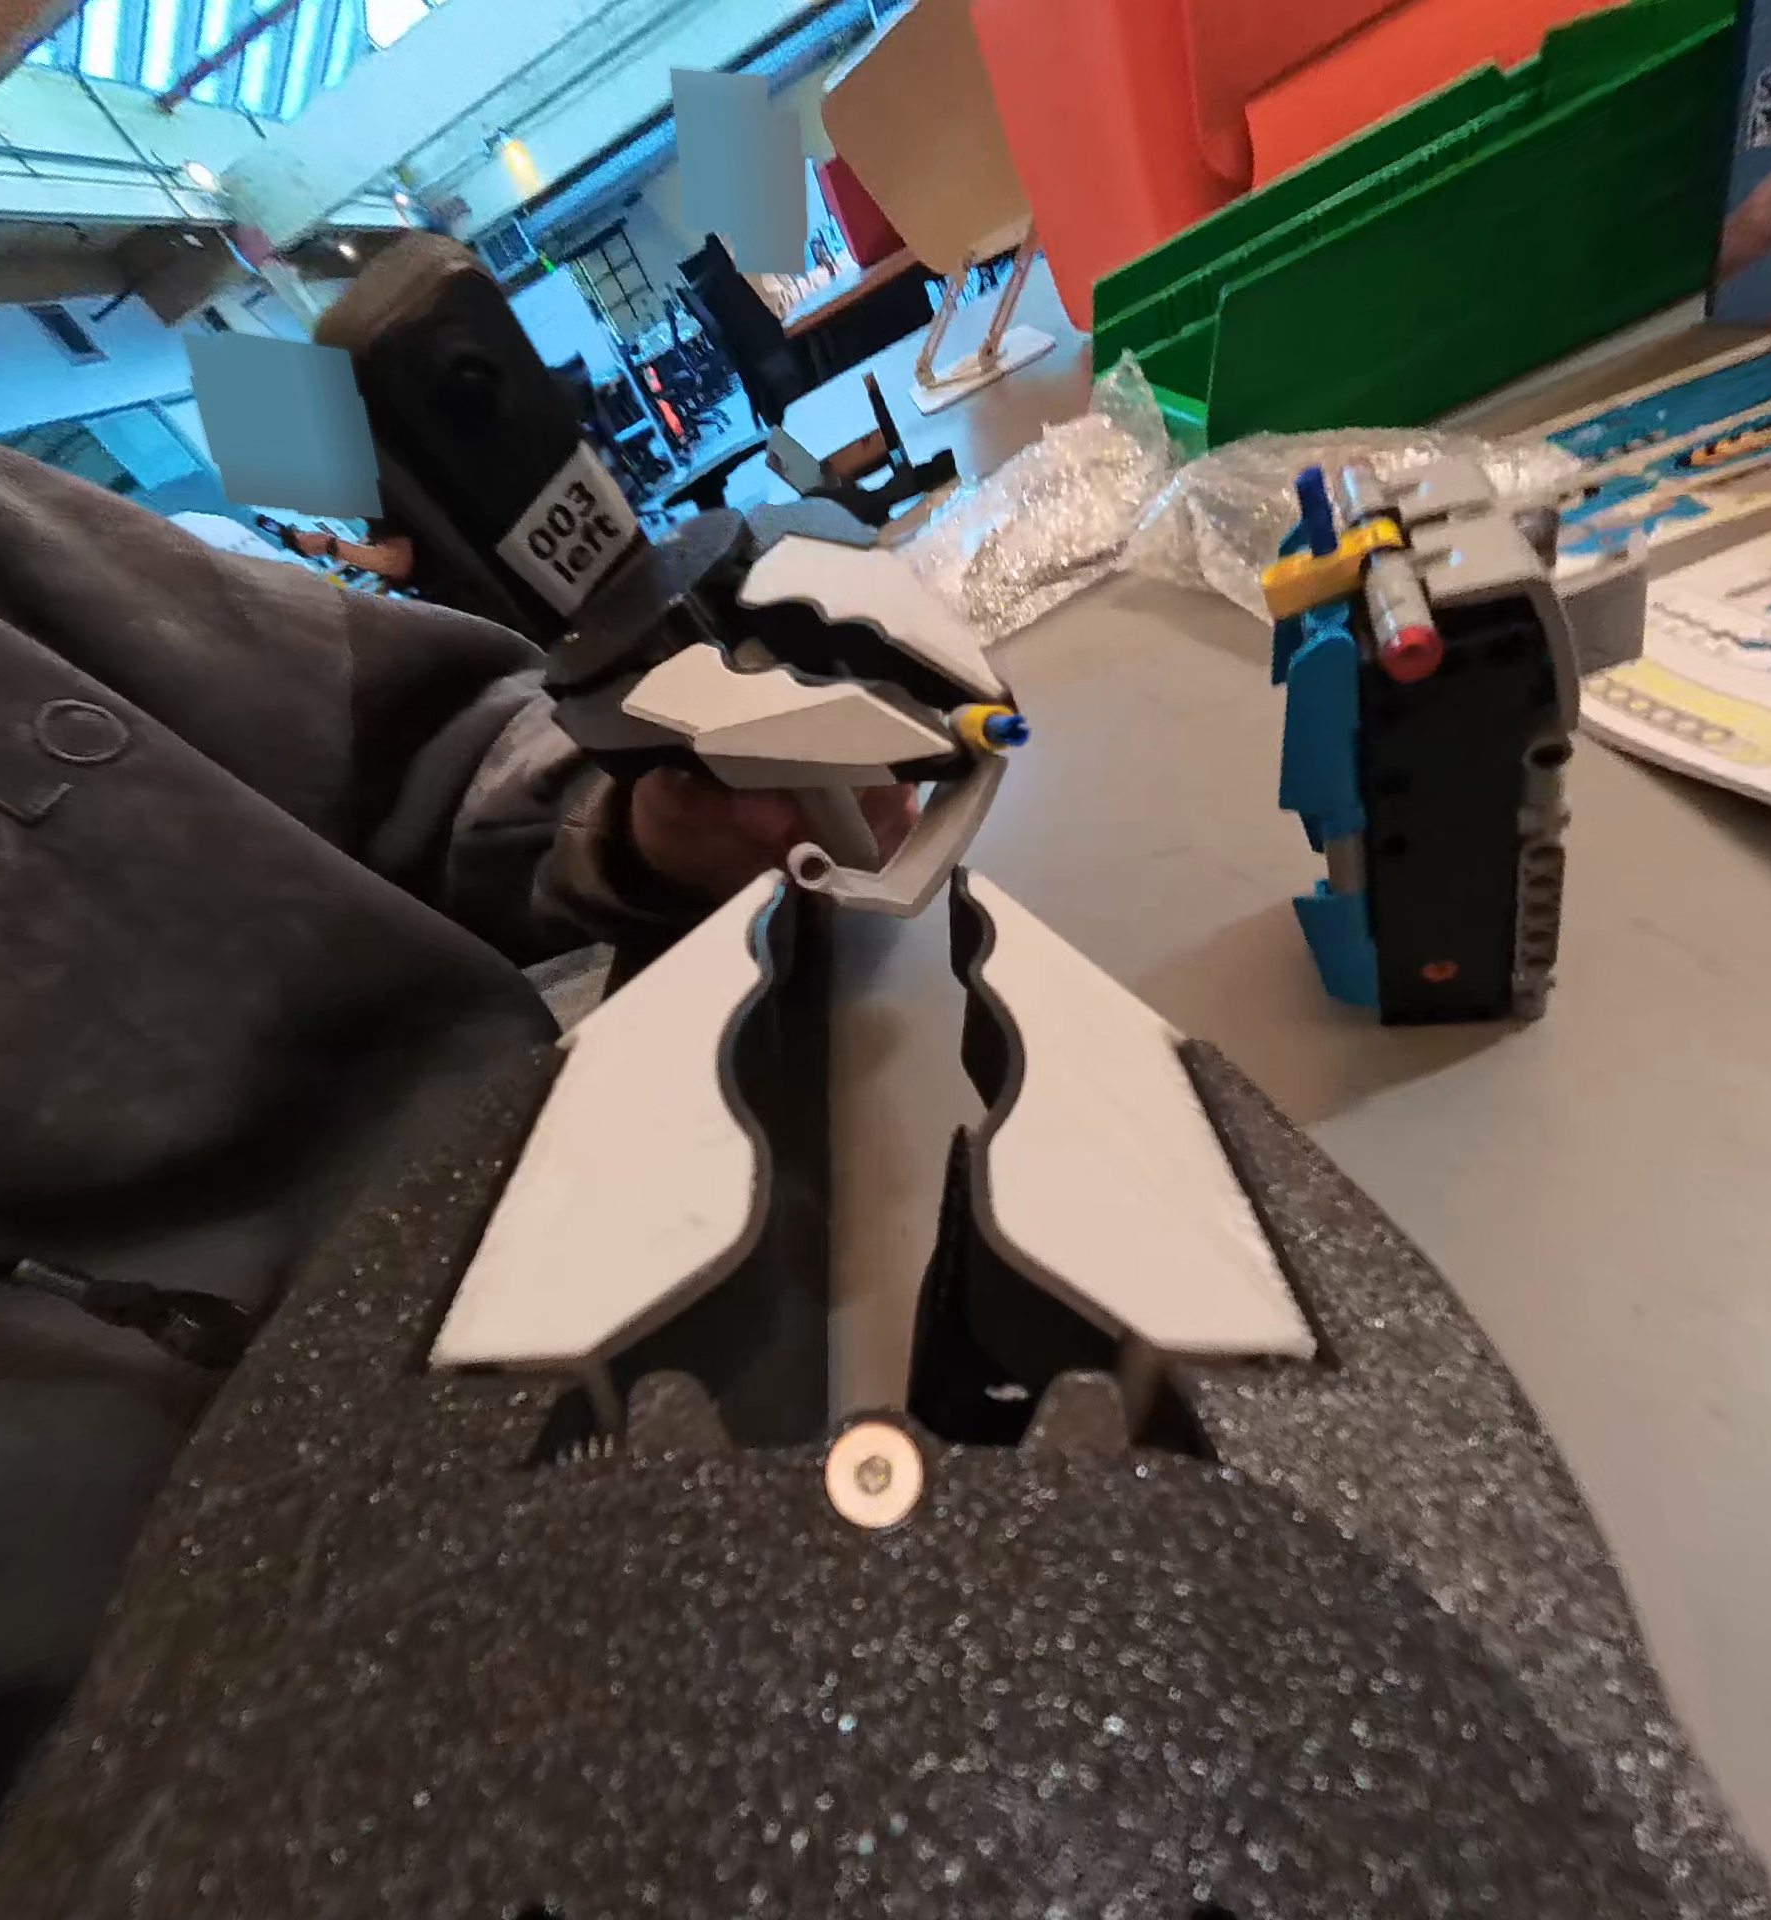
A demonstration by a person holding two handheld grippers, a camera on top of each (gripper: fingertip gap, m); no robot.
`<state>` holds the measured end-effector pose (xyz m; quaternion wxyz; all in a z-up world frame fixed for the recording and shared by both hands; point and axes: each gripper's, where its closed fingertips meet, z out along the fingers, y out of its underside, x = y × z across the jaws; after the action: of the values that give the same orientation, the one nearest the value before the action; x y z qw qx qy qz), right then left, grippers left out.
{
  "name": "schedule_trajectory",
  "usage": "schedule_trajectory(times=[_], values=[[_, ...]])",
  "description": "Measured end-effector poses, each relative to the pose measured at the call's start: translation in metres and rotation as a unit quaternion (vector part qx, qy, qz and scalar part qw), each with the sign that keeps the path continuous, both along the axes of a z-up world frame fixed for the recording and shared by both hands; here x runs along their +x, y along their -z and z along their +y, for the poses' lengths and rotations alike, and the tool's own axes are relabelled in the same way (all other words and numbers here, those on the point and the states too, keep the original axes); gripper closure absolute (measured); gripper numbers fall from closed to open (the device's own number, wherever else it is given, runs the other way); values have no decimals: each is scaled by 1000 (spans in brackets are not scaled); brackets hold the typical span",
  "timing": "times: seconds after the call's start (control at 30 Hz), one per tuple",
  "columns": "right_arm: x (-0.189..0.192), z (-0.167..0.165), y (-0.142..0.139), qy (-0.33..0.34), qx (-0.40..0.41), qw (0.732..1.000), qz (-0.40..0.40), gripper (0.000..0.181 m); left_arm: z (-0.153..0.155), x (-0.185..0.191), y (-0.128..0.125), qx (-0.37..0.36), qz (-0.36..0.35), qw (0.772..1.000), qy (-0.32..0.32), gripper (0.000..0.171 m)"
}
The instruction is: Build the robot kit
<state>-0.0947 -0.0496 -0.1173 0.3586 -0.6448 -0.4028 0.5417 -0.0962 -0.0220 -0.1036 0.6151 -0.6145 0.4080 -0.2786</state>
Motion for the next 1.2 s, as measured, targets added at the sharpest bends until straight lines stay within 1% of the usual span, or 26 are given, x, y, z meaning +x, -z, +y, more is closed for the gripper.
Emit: schedule_trajectory(times=[0.07,0.17,0.2,0.23,0.27,0.33,0.4,0.47,0.53,0.6,0.67,0.73,0.77,0.8,0.87,0.97,1.03,1.1,1.13,1.2], values=[[5,5,13,25,6,999,-40,153,6,3,18,-20,43,999,-13,164],[15,13,36,62,37,988,-137,155,12,10,55,-89,112,990,-13,163],[18,12,43,62,42,982,-171,161,10,14,66,-113,133,985,-2,163],[22,9,50,55,48,977,-201,180,10,18,73,-128,149,980,4,163],[26,11,55,63,62,971,-223,181,10,20,79,-135,165,977,5,163],[34,14,60,75,93,959,-258,179,10,23,90,-144,196,970,10,163],[42,17,71,78,95,946,-299,169,7,26,99,-149,225,963,18,165],[45,18,74,79,79,951,-288,166,3,27,105,-139,246,959,24,167],[48,19,78,77,46,957,-276,162,2,28,108,-127,261,957,23,168],[53,29,76,97,54,955,-276,160,2,28,108,-122,267,956,21,169],[49,31,77,100,68,950,-287,154,3,26,107,-124,261,957,15,169],[37,27,82,83,87,946,-300,140,5,23,106,-130,256,958,10,168],[29,21,86,60,100,945,-306,138,5,22,106,-135,252,958,9,167],[25,18,90,43,123,939,-318,139,5,22,105,-140,247,959,12,166],[22,21,96,32,176,922,-343,141,5,20,104,-146,239,960,17,164],[17,16,98,-36,220,909,-352,141,6,13,104,-148,240,959,24,163],[20,19,96,-82,251,893,-365,142,5,9,103,-145,236,960,35,164],[22,24,93,-125,280,875,-375,143,11,2,105,-142,245,959,22,164],[23,28,93,-139,287,868,-381,140,14,0,107,-145,249,958,13,164],[26,30,96,-177,267,864,-387,140,14,0,108,-148,252,956,13,164]])
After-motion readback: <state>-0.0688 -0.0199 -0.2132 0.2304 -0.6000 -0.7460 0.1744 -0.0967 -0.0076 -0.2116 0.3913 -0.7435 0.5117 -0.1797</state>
